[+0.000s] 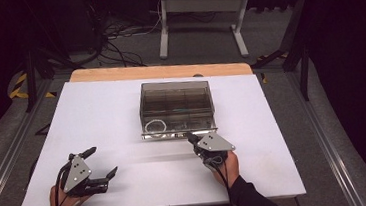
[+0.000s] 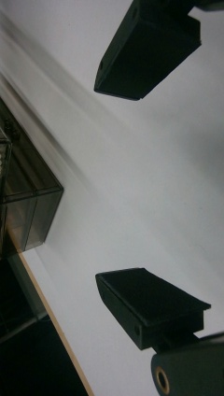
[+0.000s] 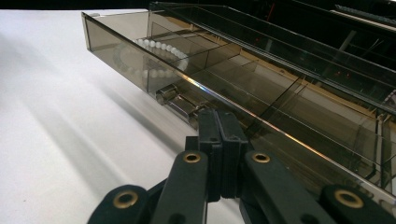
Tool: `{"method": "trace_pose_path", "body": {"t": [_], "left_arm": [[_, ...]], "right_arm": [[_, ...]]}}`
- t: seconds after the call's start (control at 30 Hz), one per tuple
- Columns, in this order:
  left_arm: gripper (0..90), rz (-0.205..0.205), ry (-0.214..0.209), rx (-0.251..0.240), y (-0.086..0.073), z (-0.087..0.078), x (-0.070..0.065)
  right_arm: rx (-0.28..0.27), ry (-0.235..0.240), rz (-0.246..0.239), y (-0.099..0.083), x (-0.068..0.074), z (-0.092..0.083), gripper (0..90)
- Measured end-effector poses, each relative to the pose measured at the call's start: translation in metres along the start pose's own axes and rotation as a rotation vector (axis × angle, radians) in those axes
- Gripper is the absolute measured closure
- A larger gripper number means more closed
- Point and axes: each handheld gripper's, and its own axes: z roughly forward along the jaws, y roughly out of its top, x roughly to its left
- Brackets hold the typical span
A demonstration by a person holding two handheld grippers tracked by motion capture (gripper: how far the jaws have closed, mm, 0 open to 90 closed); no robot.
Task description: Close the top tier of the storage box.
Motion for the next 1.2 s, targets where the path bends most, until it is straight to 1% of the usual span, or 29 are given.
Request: {"method": "trace_pose_path", "body": {"t": [0.13,0.23,0.33,0.43,0.5,0.53,0.63,0.93,1.03,1.2], "left_arm": [[10.0,0.001,-0.004,0.006,-0.0004,0.0002,0.0000],[10.0,-0.001,-0.004,0.002,-0.0002,-0.0001,-0.0014],[10.0,0.009,0.002,0.010,0.0002,0.0002,-0.0018],[10.0,0.002,0.001,0.006,0.0004,0.0003,-0.0015],[10.0,0.001,-0.002,0.007,0.0007,0.0005,-0.0010],[10.0,0.007,0.001,0.004,0.0011,0.0005,-0.0008],[10.0,0.000,-0.003,0.003,0.0010,0.0010,-0.0017],[10.0,0.004,-0.003,0.006,0.0009,0.0013,-0.0011],[10.0,0.012,-0.002,0.009,0.0011,0.0020,-0.0011],[10.1,0.015,-0.004,0.008,0.0011,0.0018,-0.0011]], "right_arm": [[0.002,0.002,0.003,-0.0002,-0.0006,0.0002,90.0],[0.003,-0.002,0.006,-0.0007,-0.0002,0.0004,90.0],[0.003,-0.005,0.003,-0.0005,0.0001,0.0005,90.0],[-0.002,-0.008,0.001,-0.0011,0.0004,0.0008,90.0],[-0.003,-0.014,0.016,-0.0020,0.0008,0.0009,90.0],[-0.003,-0.017,0.019,-0.0024,0.0011,0.0010,90.0],[-0.001,-0.024,0.019,-0.0026,0.0013,0.0013,90.0],[-0.009,-0.034,0.028,-0.0019,0.0014,0.0028,90.0],[-0.012,-0.036,0.031,-0.0019,0.0015,0.0031,90.0],[-0.019,-0.041,0.027,-0.0012,0.0017,0.0038,90.0]]}}
